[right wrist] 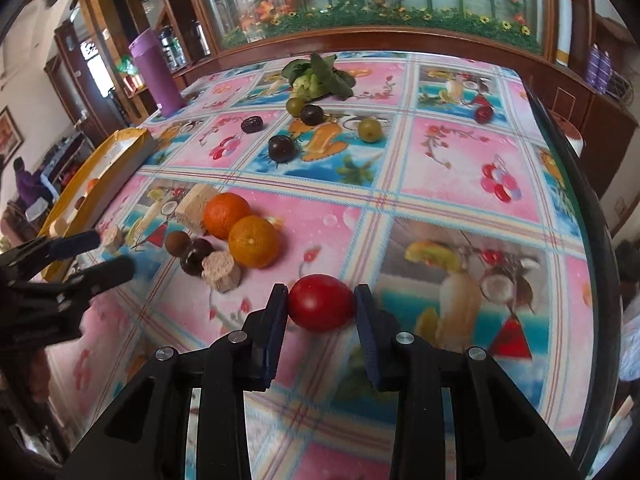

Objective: Organize fruits
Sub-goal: 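Close the right gripper around the red tomato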

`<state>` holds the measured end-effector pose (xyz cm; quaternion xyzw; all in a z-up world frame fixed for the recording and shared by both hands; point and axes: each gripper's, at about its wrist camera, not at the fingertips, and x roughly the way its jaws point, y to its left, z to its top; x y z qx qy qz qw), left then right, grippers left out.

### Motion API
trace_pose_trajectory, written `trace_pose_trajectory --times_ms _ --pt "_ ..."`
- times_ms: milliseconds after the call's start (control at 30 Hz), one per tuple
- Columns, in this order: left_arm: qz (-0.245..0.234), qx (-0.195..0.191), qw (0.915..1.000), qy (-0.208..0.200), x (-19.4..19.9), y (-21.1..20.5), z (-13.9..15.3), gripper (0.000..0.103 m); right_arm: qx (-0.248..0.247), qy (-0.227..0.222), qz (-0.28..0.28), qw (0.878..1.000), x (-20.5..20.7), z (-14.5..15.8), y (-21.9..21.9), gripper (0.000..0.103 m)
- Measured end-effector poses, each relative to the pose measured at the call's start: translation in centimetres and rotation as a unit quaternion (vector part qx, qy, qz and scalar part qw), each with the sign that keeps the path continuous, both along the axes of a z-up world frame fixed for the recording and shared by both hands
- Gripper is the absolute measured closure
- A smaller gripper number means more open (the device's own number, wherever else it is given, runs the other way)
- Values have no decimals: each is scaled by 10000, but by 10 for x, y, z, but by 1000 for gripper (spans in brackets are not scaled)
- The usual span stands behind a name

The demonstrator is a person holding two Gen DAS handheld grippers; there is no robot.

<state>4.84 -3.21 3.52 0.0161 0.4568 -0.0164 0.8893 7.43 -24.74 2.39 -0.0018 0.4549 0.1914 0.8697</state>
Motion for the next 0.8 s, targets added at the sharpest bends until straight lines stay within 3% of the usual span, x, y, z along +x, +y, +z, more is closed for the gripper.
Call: trace_pose_trajectory --times_ms 233,333,467,600,800 --pt "30 -106 9999 91 25 -2 -14 25 196 -10 -157 9997 -14 8 -16 70" --pt "42 -190 9993 318 34 0 -24 43 277 -12 -187 9994 -15 10 -17 70" --pt "-212 -61 9997 134 28 -4 -23 58 364 -2 -179 9992 -14 10 -17 70" --pt "-200 -305 9993 36 32 9 -21 79 266 -88 -179 9994 -14 10 -13 70" --pt "-355 -746 9966 -61 21 23 -12 79 179 -139 -214 9995 -20 13 -11 70"
